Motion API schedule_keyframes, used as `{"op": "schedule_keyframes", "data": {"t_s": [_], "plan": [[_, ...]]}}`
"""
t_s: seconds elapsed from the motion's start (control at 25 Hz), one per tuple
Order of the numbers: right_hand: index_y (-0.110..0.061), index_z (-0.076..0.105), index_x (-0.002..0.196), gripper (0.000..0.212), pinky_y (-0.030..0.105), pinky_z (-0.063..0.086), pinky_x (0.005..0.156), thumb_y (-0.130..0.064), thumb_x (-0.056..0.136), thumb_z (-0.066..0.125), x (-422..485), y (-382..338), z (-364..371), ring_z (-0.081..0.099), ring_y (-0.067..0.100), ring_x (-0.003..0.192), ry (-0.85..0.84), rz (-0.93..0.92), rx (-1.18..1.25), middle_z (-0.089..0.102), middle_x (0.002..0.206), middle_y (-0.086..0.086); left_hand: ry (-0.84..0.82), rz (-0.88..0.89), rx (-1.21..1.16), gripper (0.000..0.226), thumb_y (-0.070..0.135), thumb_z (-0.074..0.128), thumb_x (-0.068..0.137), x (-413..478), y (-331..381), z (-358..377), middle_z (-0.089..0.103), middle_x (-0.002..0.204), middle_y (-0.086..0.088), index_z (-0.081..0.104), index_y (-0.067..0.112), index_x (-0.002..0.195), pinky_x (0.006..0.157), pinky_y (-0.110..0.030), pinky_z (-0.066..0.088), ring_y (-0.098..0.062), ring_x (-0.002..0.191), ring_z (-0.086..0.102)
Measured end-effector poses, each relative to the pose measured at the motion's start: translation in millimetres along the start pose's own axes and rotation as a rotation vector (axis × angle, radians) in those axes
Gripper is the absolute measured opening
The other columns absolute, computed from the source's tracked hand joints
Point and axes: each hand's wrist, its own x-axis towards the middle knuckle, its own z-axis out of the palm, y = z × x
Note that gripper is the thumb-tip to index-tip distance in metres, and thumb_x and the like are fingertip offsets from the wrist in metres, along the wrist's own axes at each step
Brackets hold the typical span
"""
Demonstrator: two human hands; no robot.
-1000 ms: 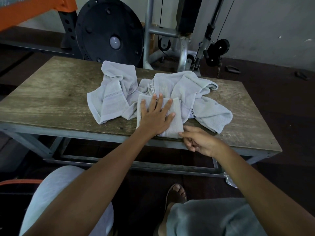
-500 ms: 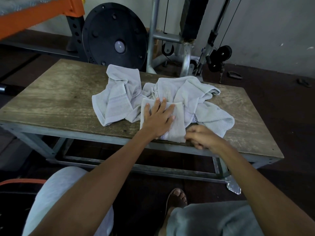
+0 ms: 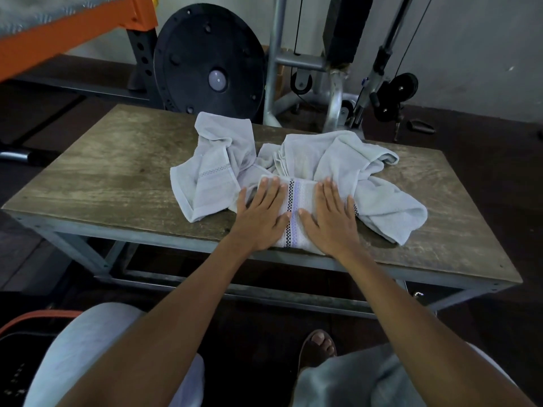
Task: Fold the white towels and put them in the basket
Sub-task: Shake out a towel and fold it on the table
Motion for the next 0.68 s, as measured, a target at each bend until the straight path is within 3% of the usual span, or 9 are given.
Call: {"op": "schedule_keyframes", "data": {"t_s": [0.12, 0.2, 0.28, 0.4, 0.52, 0.68], "plan": [[-0.012, 0.001, 0.152, 0.076, 0.047, 0.000, 0.118, -0.057, 0.095, 0.023, -0.1, -4.8, -6.4, -0.002, 0.018, 0.148, 0.074, 0.029, 0.026, -0.005, 0.161, 0.005, 0.026, -0.037, -0.061, 0.070, 0.052, 0.016, 0.092, -4.6, 3.2, -8.1, 0.006, 0.160, -0.007, 0.012, 0.015, 0.151, 0.115, -0.050, 0.007, -0.021, 0.147, 0.004], [-0.010, 0.021, 0.148, 0.070, 0.044, 0.017, 0.111, -0.050, 0.094, 0.038, -7.7, -7.5, -11.3, 0.024, 0.027, 0.139, 0.249, 0.066, 0.084, 0.024, 0.154, 0.011, 0.064, -0.125, -0.107, 0.067, 0.048, 0.032, 0.093, -10.4, 8.6, -17.8, 0.020, 0.154, -0.013, 0.019, 0.013, 0.148, 0.110, -0.047, 0.020, -0.028, 0.140, 0.021], [-0.008, 0.038, 0.137, 0.059, 0.042, 0.032, 0.097, -0.041, 0.090, 0.050, -10.5, -7.6, -18.3, 0.043, 0.031, 0.120, 0.363, 0.129, 0.182, 0.046, 0.131, 0.013, 0.074, -0.269, -0.213, 0.064, 0.041, 0.044, 0.092, -11.2, 15.0, -27.2, 0.031, 0.142, -0.015, 0.024, 0.013, 0.146, 0.101, -0.044, 0.031, -0.032, 0.127, 0.033], [-0.009, 0.037, 0.134, 0.057, 0.038, 0.041, 0.082, -0.042, 0.090, 0.051, -6.1, -6.8, -27.0, 0.049, 0.030, 0.116, 0.121, 0.297, 0.409, 0.046, 0.127, 0.012, -0.092, -0.505, -0.580, 0.068, 0.036, 0.049, 0.092, -5.1, 19.8, -39.9, 0.023, 0.145, -0.020, 0.017, 0.012, 0.148, 0.104, -0.046, 0.033, -0.035, 0.133, 0.027], [-0.011, 0.031, 0.137, 0.063, 0.039, 0.044, 0.083, -0.047, 0.089, 0.051, -3.5, -7.2, -29.8, 0.050, 0.030, 0.116, -0.002, 0.348, 0.460, 0.044, 0.131, 0.012, -0.148, -0.506, -0.527, 0.069, 0.034, 0.048, 0.093, -2.4, 20.9, -39.9, 0.023, 0.147, -0.024, 0.013, 0.011, 0.148, 0.105, -0.047, 0.031, -0.038, 0.136, 0.023], [-0.007, 0.042, 0.120, 0.055, 0.039, 0.051, 0.081, -0.046, 0.085, 0.057, 0.4, -1.9, -23.2, 0.059, 0.019, 0.089, -0.040, 0.422, 0.639, 0.057, 0.101, 0.000, -0.047, -0.523, -0.581, 0.067, 0.027, 0.049, 0.094, 0.6, 25.6, -35.7, 0.025, 0.150, -0.020, 0.014, 0.008, 0.148, 0.109, -0.043, 0.028, -0.035, 0.138, 0.024]]}}
